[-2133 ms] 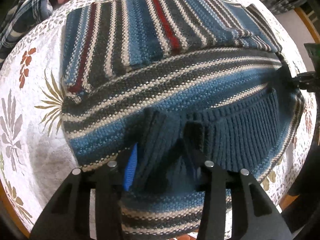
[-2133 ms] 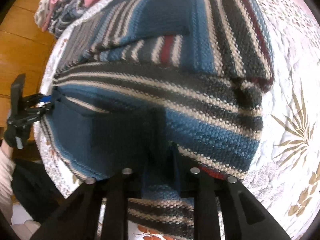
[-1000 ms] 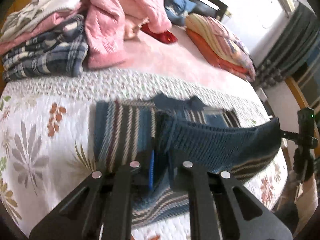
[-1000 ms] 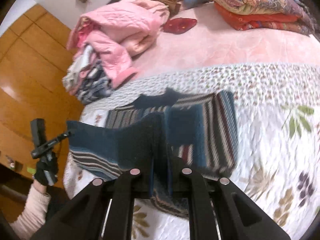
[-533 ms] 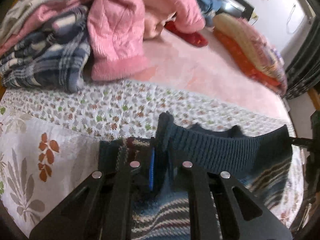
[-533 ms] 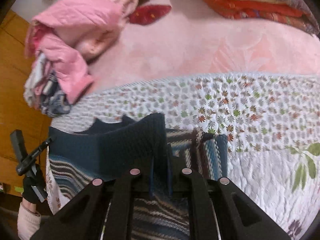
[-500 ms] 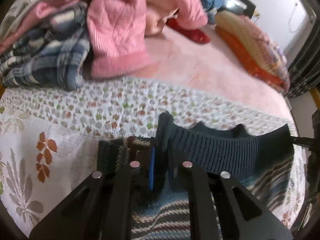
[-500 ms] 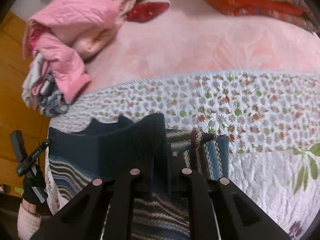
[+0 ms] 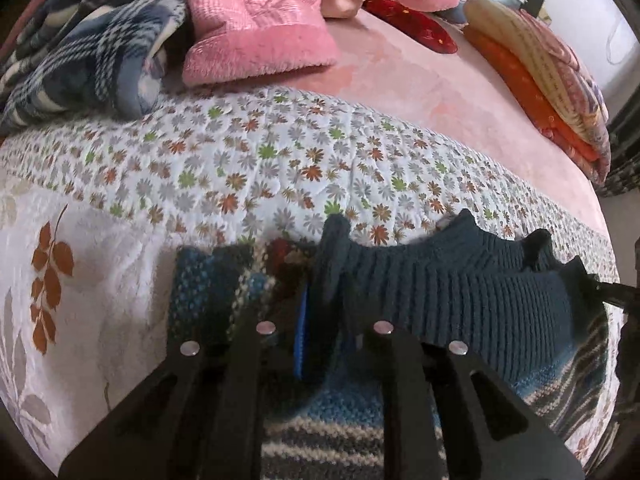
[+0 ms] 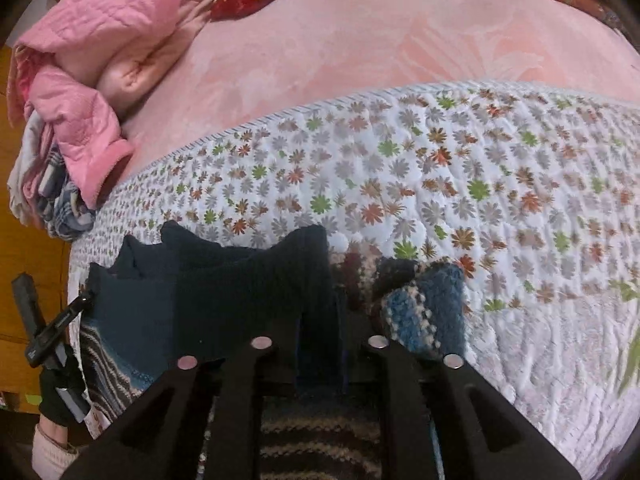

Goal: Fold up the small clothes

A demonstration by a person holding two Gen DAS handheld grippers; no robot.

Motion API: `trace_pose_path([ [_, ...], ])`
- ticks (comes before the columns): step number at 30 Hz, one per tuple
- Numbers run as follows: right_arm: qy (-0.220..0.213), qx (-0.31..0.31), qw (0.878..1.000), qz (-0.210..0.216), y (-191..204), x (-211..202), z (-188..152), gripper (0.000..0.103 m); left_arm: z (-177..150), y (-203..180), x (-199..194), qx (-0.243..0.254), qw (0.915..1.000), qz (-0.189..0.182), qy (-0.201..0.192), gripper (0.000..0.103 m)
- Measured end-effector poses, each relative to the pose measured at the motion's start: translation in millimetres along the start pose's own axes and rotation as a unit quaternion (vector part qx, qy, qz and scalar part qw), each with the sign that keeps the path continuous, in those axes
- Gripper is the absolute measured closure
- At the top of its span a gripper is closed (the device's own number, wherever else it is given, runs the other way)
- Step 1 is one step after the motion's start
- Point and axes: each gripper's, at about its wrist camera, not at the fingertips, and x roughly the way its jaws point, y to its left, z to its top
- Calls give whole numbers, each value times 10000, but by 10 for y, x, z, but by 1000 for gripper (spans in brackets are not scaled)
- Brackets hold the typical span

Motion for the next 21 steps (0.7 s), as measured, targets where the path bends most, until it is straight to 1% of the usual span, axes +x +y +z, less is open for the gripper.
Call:
trace_pose_path([
  [1,-18,-2,10000,-20,5,-52,-25,78,-14,0,-74,-19,10000,34,4,82],
  [2,-67,-19,9999,-78,18,-163,-69,75,-40,-1,-178,-1,10000,52,-27,84],
  [3,-102,-41,9999,-100,21,-276,-121,67,-85,-10,-333,76,9999,73,-79,84],
  [7,-215,-286,9992,-157,62,-817,-392,64,-294,23,-879,310,9993,102,-197,76],
  [8,-233,-373,9989,-170,73,-976,-517,63,-376,39,-1041,314,9993,76,-189,74],
  [10,-261,-474,9982,-245,84,-1209,-748,59,-533,80,-1300,191,9998,-57,-83,69],
  [12,-257,-584,9976,-263,105,-1434,-1063,56,-720,118,-1524,-8,9997,-244,-12,66],
  [13,-272,-611,9974,-249,118,-1488,-1160,55,-847,125,-1641,-122,9991,-412,14,61],
  [14,-299,-605,9975,-222,107,-1566,-1294,53,-927,104,-1688,-172,9987,-478,36,54],
  [15,-318,-564,9977,-183,86,-1602,-1416,51,-1018,77,-1756,-207,9986,-477,42,53],
  [17,-321,-387,9987,-124,26,-1574,-1574,49,-1221,2,-1805,-147,9983,-563,17,50],
  [19,-207,-114,9997,-43,-85,-1436,-1646,49,-1349,-51,-1699,-141,9987,-472,118,49],
  [20,-143,9,9998,-146,-152,-1330,-1649,49,-1387,-68,-1617,-118,9987,-472,160,49],
  [21,-144,47,9997,-182,-198,-1261,-1660,49,-1411,-78,-1531,-61,9990,-396,176,49],
])
